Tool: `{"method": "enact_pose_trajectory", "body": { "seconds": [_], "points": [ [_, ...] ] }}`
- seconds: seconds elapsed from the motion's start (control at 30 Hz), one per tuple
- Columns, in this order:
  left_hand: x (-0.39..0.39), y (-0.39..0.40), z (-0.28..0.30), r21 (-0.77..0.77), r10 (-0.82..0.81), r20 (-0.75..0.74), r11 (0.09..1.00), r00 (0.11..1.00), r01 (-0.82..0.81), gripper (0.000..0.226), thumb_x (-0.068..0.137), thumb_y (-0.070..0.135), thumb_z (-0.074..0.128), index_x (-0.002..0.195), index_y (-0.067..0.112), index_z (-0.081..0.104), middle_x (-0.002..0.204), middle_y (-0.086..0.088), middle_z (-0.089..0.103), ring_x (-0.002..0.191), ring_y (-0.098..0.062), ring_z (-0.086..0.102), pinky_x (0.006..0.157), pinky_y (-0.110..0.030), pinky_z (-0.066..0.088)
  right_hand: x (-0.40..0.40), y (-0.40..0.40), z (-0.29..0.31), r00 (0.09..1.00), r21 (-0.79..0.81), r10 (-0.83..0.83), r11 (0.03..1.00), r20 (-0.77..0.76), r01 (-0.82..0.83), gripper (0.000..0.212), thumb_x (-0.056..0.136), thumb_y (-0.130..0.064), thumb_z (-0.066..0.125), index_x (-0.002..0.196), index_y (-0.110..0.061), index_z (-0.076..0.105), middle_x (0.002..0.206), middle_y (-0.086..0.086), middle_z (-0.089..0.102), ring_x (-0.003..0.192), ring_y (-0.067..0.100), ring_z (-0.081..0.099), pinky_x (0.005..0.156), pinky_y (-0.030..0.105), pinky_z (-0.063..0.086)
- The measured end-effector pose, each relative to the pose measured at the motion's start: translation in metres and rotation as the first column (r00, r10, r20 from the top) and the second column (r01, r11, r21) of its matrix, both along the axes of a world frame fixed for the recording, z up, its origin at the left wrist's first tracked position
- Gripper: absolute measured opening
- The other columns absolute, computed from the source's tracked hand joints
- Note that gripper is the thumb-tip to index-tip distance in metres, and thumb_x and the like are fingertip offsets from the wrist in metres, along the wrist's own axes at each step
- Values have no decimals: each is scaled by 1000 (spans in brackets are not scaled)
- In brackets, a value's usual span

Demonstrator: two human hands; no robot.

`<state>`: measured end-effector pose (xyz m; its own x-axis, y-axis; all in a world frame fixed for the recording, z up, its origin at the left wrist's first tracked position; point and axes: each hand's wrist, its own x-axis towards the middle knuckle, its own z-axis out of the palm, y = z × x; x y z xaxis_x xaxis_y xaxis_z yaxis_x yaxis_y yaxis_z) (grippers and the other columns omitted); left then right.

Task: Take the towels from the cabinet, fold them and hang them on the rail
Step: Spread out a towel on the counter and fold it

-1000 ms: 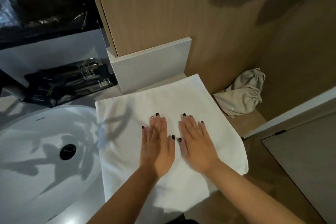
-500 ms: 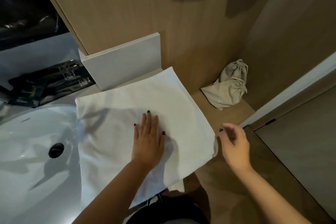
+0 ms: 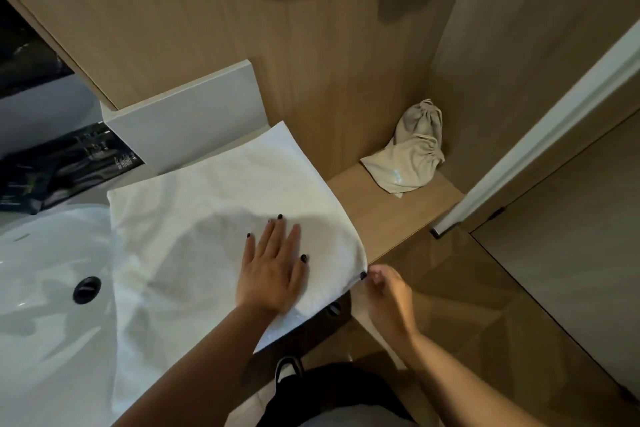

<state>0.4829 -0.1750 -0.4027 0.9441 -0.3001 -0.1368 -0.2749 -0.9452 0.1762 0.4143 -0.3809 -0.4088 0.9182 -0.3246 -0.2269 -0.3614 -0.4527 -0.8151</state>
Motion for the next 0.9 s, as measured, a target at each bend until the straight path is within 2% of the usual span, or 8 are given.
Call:
{"method": "enact_pose_trajectory", "body": {
  "seconds": [0.1,0.2,0.37,0.43,0.57,0.67,0.8,0.9],
  "points": [
    [1,0,-2,8,3,17,1000,1000,-3,65,98,56,7,157,30,1,165,1,-7,150,-15,-17,122,-45,-8,1,4,1,990,241,-137,960,-34,141,21,97,4,48,94,-7,65,86,8,65,62,7,62,54,17,49],
    [-1,-1,0,13,-3,11,1000,1000,3,65,98,56,7,157,30,0,165,2,-9,150,-15,-19,122,-44,-10,2,-3,9,971,583,-189,776,-147,239,21,99,3,43,98,-5,63,72,10,59,57,15,54,50,25,42],
    [-2,-3,2,33,17,21,999,1000,-18,66,97,57,2,157,31,-3,165,2,-11,148,-15,-22,121,-42,-13,-5,-26,26,998,888,46,460,-32,7,15,92,-7,46,95,4,55,64,14,52,54,19,48,51,25,39],
    [-2,-2,2,46,12,12,999,1000,-13,66,96,57,2,156,32,-5,165,3,-13,148,-14,-22,120,-41,-15,1,-33,30,992,868,114,497,-49,-14,22,91,-8,44,100,9,55,61,16,53,50,19,50,48,25,40],
    [0,-3,1,14,19,15,1000,1000,-19,67,96,56,8,158,30,2,165,1,-7,150,-16,-16,121,-43,-12,14,-39,26,995,679,86,734,-56,-25,24,104,-10,36,99,3,55,67,15,60,55,22,56,52,30,45],
    [0,-4,-1,-3,22,24,1000,999,-22,67,96,55,10,158,29,8,166,-1,-2,151,-17,-12,122,-45,-7,16,-40,23,994,673,-12,735,-111,84,25,106,-17,35,104,2,52,75,14,68,57,21,64,51,28,52],
    [2,-2,-3,9,20,17,1000,1000,-21,66,97,56,10,158,31,5,166,1,-4,151,-16,-14,122,-44,-9,9,-39,23,988,734,46,675,-145,76,13,97,-5,53,106,3,58,94,19,72,78,27,71,62,32,59],
    [1,-3,-1,-11,19,24,1000,1000,-19,65,98,54,12,158,30,7,166,0,-3,151,-16,-14,122,-45,-8,-3,-35,12,991,625,48,780,-124,40,30,82,-6,67,111,-8,60,107,10,70,96,23,70,74,32,59]
  ]
}}
